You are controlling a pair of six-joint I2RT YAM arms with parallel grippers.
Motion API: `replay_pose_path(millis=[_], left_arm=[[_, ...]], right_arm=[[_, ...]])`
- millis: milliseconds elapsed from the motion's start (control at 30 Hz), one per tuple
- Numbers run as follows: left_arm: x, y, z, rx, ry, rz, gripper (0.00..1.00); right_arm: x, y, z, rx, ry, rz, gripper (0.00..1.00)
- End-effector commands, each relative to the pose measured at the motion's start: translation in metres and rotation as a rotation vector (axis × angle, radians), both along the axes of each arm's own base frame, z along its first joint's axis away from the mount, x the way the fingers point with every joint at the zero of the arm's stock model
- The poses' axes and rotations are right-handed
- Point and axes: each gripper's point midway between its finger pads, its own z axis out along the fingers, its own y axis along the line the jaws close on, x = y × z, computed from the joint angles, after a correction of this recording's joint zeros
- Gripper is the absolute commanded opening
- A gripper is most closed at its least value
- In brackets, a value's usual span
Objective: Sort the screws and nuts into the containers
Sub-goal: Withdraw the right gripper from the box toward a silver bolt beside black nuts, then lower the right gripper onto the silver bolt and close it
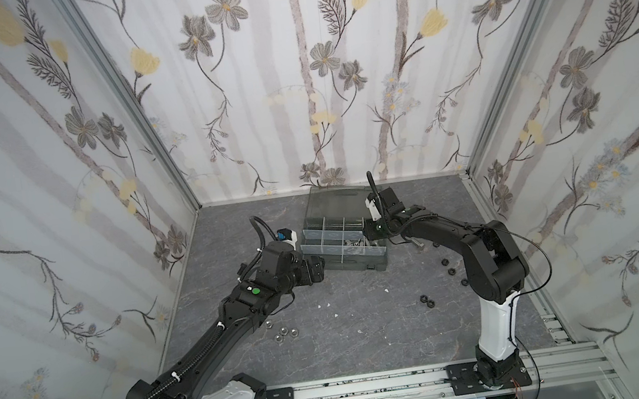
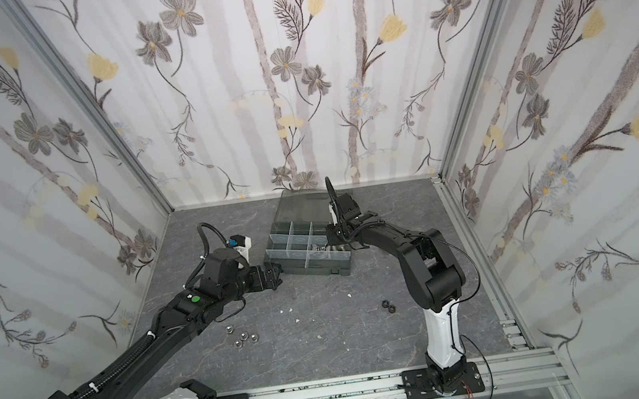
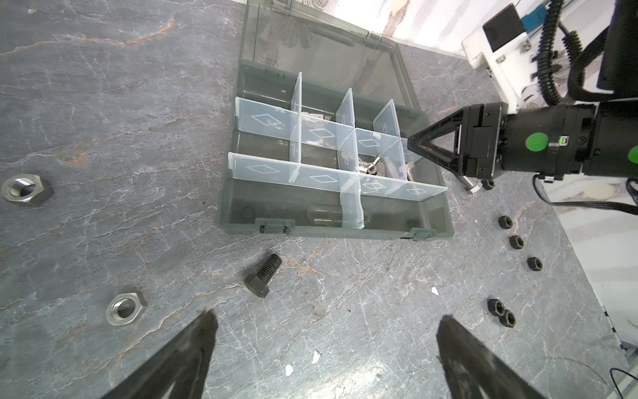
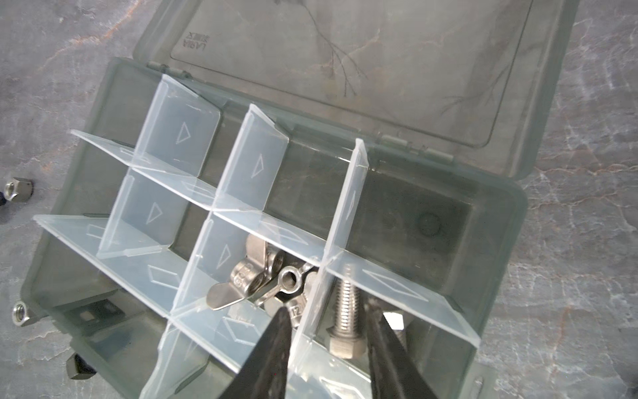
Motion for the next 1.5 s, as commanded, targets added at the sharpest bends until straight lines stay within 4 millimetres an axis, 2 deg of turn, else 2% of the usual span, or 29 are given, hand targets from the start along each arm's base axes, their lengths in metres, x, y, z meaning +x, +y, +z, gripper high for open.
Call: replay_pose_path(millis=[0, 100, 267, 367, 500, 667, 800, 900, 933, 1200, 1467], left_arm=[[0.002, -0.002, 0.01, -0.02, -0.026, -0.006, 1.0], [0.003, -0.005, 0.013, -0.022, -0.023, -0.019, 1.0], [0.005, -0.009, 0.022, -0.021, -0.029, -0.04, 1.0], [0.006, -0.012, 0.024, -0.026, -0.03, -0.049, 1.0], [0.006, -0.021, 0.016, -0.067, -0.002, -0.069, 1.0], [0.008, -0.029, 0.005, -0.088, 0.033, -0.082, 1.0], [0.009, -0.033, -0.009, -0.095, 0.073, -0.079, 1.0], [0.007, -0.036, -0.012, -0.103, 0.078, -0.076, 1.0], [0.008, -0.037, -0.021, -0.091, 0.098, -0.073, 1.0], [0.005, -0.037, -0.032, -0.058, 0.121, -0.064, 1.0], [0.004, -0.036, -0.031, -0.053, 0.116, -0.062, 1.0]], right_arm=[[0.001, -0.005, 0.013, 0.0, -0.033, -0.013, 0.38], [-0.001, -0.015, 0.023, -0.003, -0.05, -0.033, 0.38], [-0.008, -0.044, 0.033, -0.013, -0.065, -0.091, 0.38], [-0.013, -0.066, 0.034, -0.018, -0.065, -0.129, 0.41], [-0.02, -0.093, 0.032, -0.002, -0.063, -0.175, 0.47], [-0.023, -0.127, 0.024, 0.006, -0.063, -0.24, 0.47], [-0.022, -0.152, 0.003, 0.002, -0.044, -0.296, 0.47], [-0.021, -0.165, -0.011, 0.026, -0.034, -0.336, 0.49], [-0.018, -0.168, -0.014, 0.038, -0.038, -0.349, 0.51], [-0.01, -0.17, -0.045, 0.061, 0.012, -0.357, 0.55], [-0.018, -0.16, -0.054, 0.057, 0.044, -0.326, 0.49]])
